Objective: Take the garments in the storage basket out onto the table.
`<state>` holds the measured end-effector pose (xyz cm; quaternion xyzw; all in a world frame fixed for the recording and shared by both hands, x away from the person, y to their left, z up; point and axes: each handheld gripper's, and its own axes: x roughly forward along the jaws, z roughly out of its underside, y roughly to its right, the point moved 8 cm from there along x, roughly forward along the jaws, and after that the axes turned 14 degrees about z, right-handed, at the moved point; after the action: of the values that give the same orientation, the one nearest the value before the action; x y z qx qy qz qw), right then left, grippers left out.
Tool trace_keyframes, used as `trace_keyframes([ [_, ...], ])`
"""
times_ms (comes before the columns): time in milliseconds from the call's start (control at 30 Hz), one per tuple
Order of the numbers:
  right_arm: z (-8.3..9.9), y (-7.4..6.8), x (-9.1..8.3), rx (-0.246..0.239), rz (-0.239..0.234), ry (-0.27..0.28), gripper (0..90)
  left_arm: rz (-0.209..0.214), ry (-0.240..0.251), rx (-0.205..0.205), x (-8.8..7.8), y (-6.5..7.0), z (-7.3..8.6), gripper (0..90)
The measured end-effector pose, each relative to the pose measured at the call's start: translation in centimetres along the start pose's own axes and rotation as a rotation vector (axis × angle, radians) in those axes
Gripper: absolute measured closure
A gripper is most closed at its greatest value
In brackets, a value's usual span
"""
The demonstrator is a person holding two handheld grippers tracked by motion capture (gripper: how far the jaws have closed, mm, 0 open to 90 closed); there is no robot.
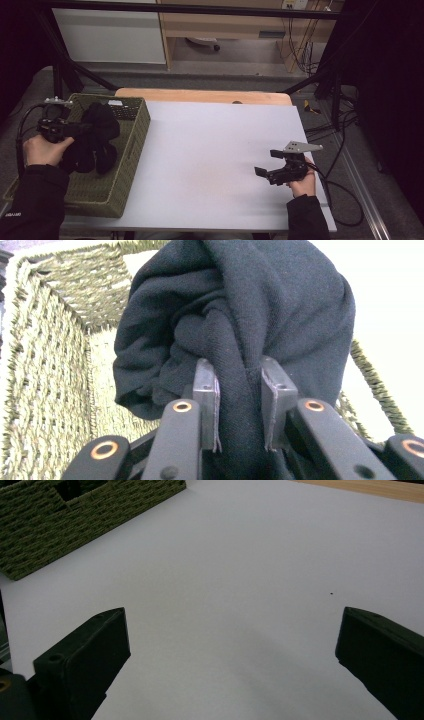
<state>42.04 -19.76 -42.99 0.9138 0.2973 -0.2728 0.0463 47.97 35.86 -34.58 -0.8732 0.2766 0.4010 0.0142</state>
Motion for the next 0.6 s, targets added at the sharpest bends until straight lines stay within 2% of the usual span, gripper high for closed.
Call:
trace_keyframes([
  [600, 0.0, 0.0, 0.0, -0.001, 0.0, -0.001, 1.5, 0.022, 0.016, 0.04, -2.2, 1.3, -1.1, 73.2],
])
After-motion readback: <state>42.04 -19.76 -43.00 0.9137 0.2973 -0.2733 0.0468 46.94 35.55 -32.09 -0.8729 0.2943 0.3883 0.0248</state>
